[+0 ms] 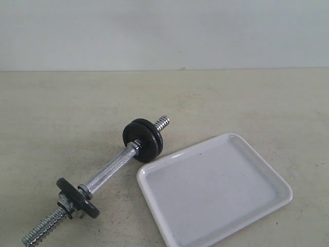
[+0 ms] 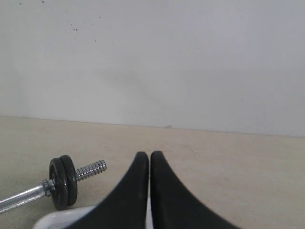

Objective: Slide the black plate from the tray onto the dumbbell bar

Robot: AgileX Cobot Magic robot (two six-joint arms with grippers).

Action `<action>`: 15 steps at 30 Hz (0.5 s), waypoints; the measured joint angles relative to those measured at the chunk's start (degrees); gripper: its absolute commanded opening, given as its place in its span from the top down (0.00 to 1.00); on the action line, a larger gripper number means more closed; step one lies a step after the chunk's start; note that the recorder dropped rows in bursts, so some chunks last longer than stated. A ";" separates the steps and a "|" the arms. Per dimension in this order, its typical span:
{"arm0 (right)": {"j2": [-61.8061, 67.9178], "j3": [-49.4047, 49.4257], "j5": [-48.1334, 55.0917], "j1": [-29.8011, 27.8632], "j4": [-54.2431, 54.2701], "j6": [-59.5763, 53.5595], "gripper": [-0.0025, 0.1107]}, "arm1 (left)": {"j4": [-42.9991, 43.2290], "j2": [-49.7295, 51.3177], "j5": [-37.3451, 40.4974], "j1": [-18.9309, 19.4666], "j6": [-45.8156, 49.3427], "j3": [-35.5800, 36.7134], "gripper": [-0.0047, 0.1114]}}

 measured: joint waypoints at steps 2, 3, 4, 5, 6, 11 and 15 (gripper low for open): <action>0.00 0.00 0.00 0.00 0.00 0.00 0.98 | -0.86 0.00 0.00 0.00 1.37 0.00 0.84; 0.00 0.00 0.00 0.00 0.00 0.00 0.98 | -1.00 0.00 0.00 0.00 1.53 0.00 0.84; 0.00 0.00 0.00 0.00 0.00 0.00 0.98 | -1.00 0.00 0.00 0.03 0.81 0.00 0.84; 0.00 0.00 0.00 0.00 0.00 0.00 0.98 | 1.25 0.00 0.00 0.25 -2.82 0.00 0.84; 0.00 0.00 0.00 0.00 0.00 0.00 0.98 | 4.28 0.00 0.00 0.49 -7.04 0.00 0.84; 0.00 0.00 0.00 0.00 0.00 0.00 0.98 | 41.42 0.00 0.26 0.73 -55.29 0.00 0.84; 0.00 0.00 -0.11 0.00 0.00 0.00 0.98 | 75.15 0.00 2.05 0.73 -95.11 0.00 0.84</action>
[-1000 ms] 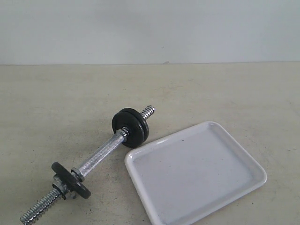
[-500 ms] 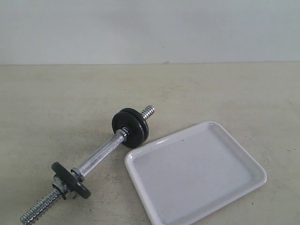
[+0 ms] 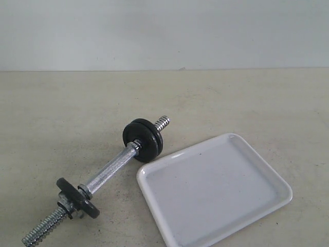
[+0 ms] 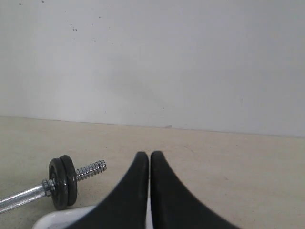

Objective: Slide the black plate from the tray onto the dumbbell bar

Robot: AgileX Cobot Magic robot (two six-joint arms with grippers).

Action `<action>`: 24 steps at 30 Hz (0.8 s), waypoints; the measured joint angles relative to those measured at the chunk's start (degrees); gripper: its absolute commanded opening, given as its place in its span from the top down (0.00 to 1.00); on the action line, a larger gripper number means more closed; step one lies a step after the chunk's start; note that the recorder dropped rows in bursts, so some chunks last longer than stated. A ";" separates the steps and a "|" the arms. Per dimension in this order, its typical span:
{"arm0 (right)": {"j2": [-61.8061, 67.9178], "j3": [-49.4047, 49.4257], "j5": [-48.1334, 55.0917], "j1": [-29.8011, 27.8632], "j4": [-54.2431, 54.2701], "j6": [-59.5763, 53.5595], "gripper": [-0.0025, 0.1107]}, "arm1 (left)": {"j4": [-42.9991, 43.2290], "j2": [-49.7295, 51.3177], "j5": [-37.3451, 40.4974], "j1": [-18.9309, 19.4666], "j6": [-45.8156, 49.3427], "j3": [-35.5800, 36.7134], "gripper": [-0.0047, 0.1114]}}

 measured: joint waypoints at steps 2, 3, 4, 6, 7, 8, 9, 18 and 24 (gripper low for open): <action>0.00 0.00 0.00 0.00 0.00 0.00 0.98 | 13.40 0.00 1.69 0.00 -13.77 0.00 0.84; 0.00 0.00 0.00 0.00 0.00 0.00 0.98 | 17.13 0.00 2.21 0.00 -17.41 0.00 0.84; 0.00 0.00 0.00 0.00 0.00 0.00 0.98 | 20.79 0.00 3.01 0.00 -20.71 0.00 0.84; 0.00 0.00 0.00 0.00 0.00 0.00 0.98 | 23.87 0.00 4.56 0.00 -24.22 0.00 0.84; 0.00 0.00 0.00 0.00 0.00 0.00 0.98 | 24.53 0.00 5.01 0.00 -25.13 0.00 0.84; 0.00 0.00 0.00 0.00 0.00 0.00 0.98 | 25.05 0.00 5.52 0.00 -25.69 0.00 0.84; 0.00 0.00 0.00 0.00 0.00 0.00 0.98 | 25.33 0.00 5.90 0.00 -25.82 0.00 0.84; 0.00 0.00 0.00 0.00 0.00 0.00 0.98 | 25.00 0.00 6.79 0.00 -23.11 0.00 0.84; 0.00 0.00 0.00 0.00 0.00 0.00 0.98 | 24.45 0.00 8.27 0.00 -22.03 0.00 0.84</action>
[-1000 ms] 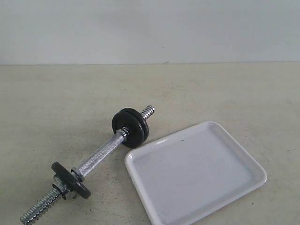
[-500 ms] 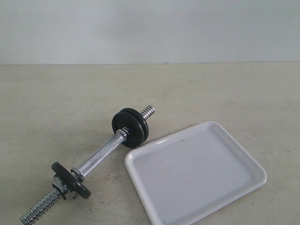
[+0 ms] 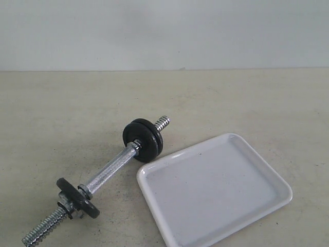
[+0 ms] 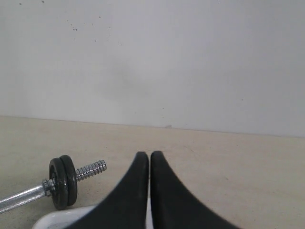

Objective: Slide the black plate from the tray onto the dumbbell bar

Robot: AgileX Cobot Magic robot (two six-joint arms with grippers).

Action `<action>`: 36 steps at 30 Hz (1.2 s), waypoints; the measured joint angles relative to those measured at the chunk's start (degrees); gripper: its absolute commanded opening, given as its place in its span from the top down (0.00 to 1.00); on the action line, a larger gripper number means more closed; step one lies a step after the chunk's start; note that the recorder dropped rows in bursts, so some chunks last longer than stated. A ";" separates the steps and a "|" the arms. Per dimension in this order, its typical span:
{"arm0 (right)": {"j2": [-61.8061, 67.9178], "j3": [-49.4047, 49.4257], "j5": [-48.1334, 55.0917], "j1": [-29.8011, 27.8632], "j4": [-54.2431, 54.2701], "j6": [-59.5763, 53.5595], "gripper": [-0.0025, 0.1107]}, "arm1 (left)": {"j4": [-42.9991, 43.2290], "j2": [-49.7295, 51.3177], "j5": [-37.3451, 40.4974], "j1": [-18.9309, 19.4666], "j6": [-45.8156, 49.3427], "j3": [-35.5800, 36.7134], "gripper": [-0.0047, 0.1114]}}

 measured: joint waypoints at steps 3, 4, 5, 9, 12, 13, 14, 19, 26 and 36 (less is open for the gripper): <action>0.00 0.00 0.00 0.00 0.00 0.00 0.98 | -0.23 0.00 1.82 0.00 0.12 0.00 0.84; 0.00 0.00 0.00 0.00 0.00 0.00 0.98 | -0.37 0.00 2.09 0.00 0.13 0.00 0.84; 0.00 0.00 0.00 0.00 0.00 0.00 0.98 | -0.37 0.00 2.37 0.00 0.13 0.00 0.84; 0.00 0.00 0.00 0.00 0.00 0.00 0.98 | -0.37 0.00 2.49 0.00 0.23 0.00 0.84; 0.00 0.00 0.00 0.00 0.00 0.00 0.98 | -0.37 0.00 2.49 0.00 0.23 0.00 0.84; 0.00 0.00 0.00 0.00 0.00 0.00 0.98 | -0.37 0.00 2.49 0.00 0.23 0.00 0.84; 0.00 0.00 0.00 0.00 0.00 0.00 0.98 | -0.37 0.00 2.49 0.00 0.23 0.00 0.84; 0.00 0.00 0.00 0.00 0.00 0.00 0.98 | -0.37 0.00 2.49 0.00 0.23 0.00 0.84; 0.00 0.00 0.00 0.00 0.00 0.11 0.98 | -3.15 0.00 2.49 0.00 0.23 0.00 0.84; 0.00 0.00 0.00 0.00 0.00 0.23 0.98 | -5.83 0.00 2.49 -1.33 1.58 0.00 0.84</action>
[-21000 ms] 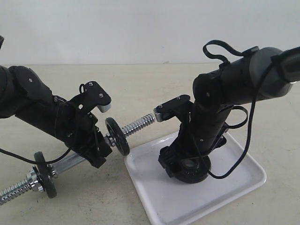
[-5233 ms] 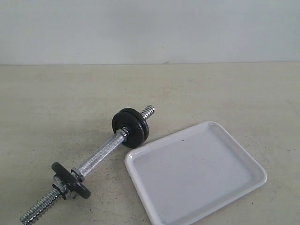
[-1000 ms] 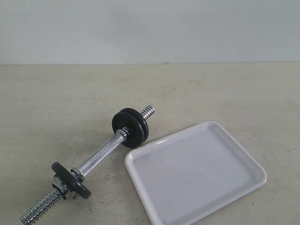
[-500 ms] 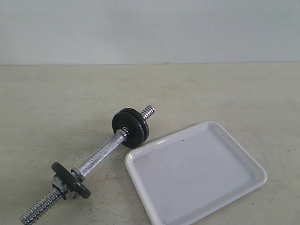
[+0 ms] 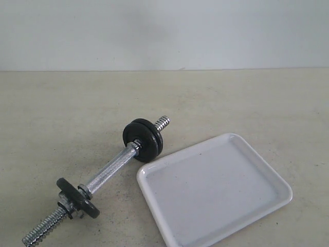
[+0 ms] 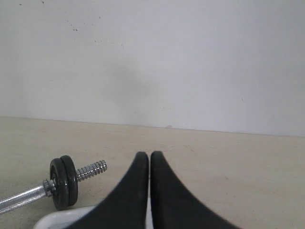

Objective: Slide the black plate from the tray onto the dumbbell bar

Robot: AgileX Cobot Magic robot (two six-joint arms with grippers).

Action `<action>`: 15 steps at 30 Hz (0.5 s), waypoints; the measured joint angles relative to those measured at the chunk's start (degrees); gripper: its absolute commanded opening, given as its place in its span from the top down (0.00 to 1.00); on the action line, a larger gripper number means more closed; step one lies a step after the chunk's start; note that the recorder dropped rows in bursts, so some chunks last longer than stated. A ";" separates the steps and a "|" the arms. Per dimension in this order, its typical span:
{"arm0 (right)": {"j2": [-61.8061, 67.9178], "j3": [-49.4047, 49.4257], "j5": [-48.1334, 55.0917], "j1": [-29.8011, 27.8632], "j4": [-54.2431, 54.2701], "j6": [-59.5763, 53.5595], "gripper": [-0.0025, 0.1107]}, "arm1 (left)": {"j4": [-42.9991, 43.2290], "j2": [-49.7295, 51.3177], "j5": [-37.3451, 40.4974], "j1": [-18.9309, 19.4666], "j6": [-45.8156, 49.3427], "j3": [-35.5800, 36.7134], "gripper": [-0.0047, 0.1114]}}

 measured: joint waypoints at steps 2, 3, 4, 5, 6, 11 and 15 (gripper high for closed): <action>0.00 0.00 0.00 0.00 0.00 0.00 0.98 | -0.12 0.00 0.00 0.00 0.28 0.00 0.84; 0.00 0.00 0.00 0.00 0.00 0.00 0.98 | -0.12 0.00 0.00 0.00 0.38 0.00 0.84; 0.00 0.00 0.00 0.00 0.00 0.00 0.98 | -0.12 0.00 0.00 0.00 0.38 0.00 0.84; 0.00 0.00 0.00 0.00 0.00 0.00 0.98 | -0.12 0.00 0.00 0.00 0.56 0.00 0.84; 0.00 0.00 0.00 0.00 0.00 0.11 0.98 | -0.12 0.00 0.00 0.00 0.68 0.00 0.84; 0.00 0.00 0.00 0.00 0.00 0.21 0.98 | -0.12 0.00 0.00 0.00 1.41 0.00 0.84; 0.00 0.00 0.00 0.00 0.00 0.21 0.98 | -0.12 0.00 0.00 0.00 1.50 0.00 0.84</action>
